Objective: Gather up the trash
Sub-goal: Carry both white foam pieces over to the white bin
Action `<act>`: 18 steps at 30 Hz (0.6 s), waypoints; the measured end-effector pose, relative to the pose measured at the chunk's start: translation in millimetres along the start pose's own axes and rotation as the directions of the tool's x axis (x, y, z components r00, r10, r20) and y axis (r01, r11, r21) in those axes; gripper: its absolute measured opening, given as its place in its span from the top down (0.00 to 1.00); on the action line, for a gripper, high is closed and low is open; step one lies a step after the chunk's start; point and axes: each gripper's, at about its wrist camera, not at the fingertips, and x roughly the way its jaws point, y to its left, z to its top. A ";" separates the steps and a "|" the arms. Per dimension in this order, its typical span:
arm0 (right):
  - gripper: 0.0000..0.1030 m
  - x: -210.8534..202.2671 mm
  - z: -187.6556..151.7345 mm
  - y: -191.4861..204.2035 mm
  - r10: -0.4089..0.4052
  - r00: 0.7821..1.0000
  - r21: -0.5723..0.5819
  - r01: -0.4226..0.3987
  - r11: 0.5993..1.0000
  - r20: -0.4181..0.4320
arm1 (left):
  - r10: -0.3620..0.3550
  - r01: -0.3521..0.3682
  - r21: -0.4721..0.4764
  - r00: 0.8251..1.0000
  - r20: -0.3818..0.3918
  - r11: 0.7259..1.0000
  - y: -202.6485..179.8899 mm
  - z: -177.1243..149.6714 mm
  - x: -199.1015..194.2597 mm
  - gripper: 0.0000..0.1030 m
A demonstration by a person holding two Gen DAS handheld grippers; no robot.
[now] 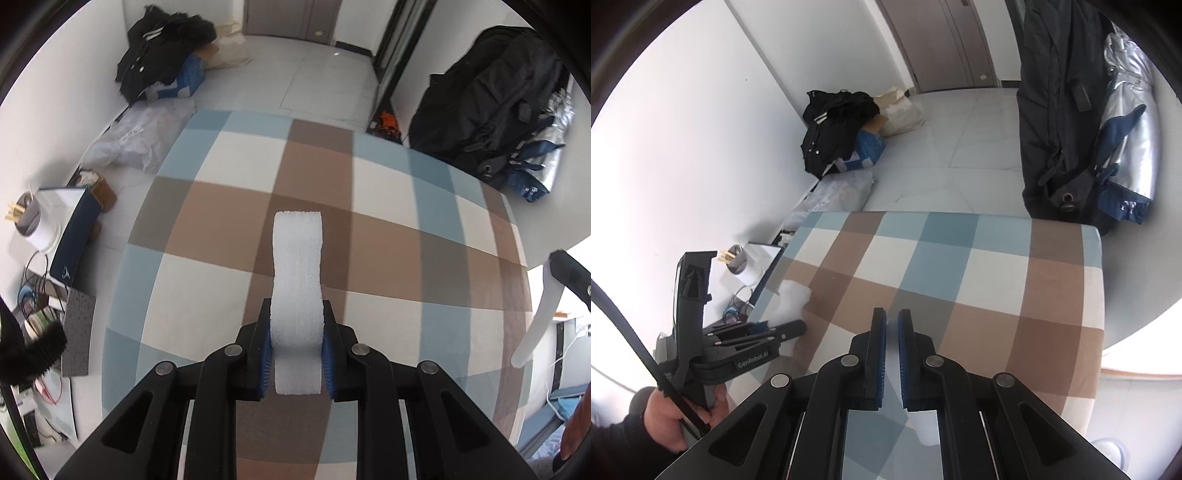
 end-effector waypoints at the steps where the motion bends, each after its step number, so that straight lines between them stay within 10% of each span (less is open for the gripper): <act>1: 0.95 -2.4 -0.2 -0.3 -0.001 1.000 0.001 0.001 1.000 0.009 | -0.005 0.005 0.004 1.000 0.003 1.000 -0.6 -0.6 -1.7 0.83; 18: 0.95 -56.0 -17.6 3.7 0.018 0.993 0.058 -0.025 0.998 0.119 | -0.094 0.066 0.183 0.984 0.148 0.981 -30.0 -17.0 -82.8 0.83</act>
